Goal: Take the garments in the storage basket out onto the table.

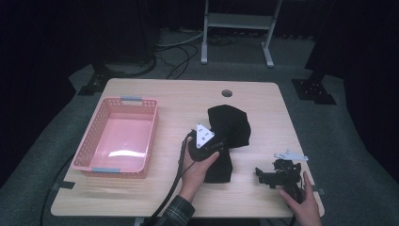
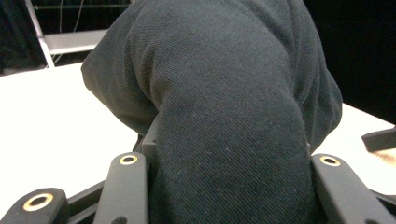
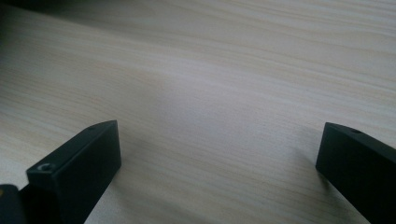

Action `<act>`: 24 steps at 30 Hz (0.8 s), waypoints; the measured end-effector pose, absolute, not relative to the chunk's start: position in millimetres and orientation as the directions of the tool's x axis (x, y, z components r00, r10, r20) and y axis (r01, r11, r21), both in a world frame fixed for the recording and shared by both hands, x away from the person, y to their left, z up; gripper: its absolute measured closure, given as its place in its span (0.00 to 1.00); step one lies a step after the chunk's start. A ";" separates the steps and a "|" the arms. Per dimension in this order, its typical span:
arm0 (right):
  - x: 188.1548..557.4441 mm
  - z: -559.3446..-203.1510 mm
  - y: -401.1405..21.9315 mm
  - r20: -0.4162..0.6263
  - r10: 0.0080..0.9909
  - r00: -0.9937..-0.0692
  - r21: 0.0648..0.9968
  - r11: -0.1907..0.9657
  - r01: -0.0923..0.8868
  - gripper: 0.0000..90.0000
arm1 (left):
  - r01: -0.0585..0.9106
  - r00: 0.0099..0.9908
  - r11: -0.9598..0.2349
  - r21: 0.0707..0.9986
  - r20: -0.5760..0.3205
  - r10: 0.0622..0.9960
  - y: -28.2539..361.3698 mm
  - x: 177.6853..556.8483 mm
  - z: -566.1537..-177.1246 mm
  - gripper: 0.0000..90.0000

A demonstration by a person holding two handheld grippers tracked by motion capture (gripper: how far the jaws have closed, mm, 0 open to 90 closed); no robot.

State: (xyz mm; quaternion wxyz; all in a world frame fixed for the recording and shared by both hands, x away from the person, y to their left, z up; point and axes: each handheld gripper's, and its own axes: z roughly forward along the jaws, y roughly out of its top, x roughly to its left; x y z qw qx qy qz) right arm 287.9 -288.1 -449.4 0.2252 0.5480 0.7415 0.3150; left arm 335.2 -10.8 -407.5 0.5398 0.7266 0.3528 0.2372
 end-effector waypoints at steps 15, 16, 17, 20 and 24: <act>287.8 -449.4 -288.1 0.012 0.955 -0.298 0.713 0.201 0.671 0.00 | 0.340 0.633 -0.298 0.892 0.018 0.774 -30.5 346.1 -429.0 0.55; 287.8 -449.4 -288.1 0.012 0.955 -0.298 0.714 0.201 0.671 0.00 | 0.345 0.632 -0.305 0.888 0.021 0.775 -31.6 346.5 -429.4 0.55; 287.8 -449.4 -288.0 0.012 0.955 -0.297 0.714 0.200 0.671 0.00 | 0.348 0.632 -0.311 0.884 0.024 0.775 -32.3 346.8 -429.3 0.55; 287.8 -449.4 -288.1 0.012 0.955 -0.298 0.714 0.201 0.671 0.00 | 0.359 0.629 -0.308 0.881 0.016 0.777 -32.4 348.2 -429.5 0.54; 287.8 -449.4 -288.0 0.012 0.955 -0.297 0.714 0.200 0.671 0.00 | 0.369 0.635 -0.320 0.873 0.015 0.773 -33.4 349.6 -429.7 0.48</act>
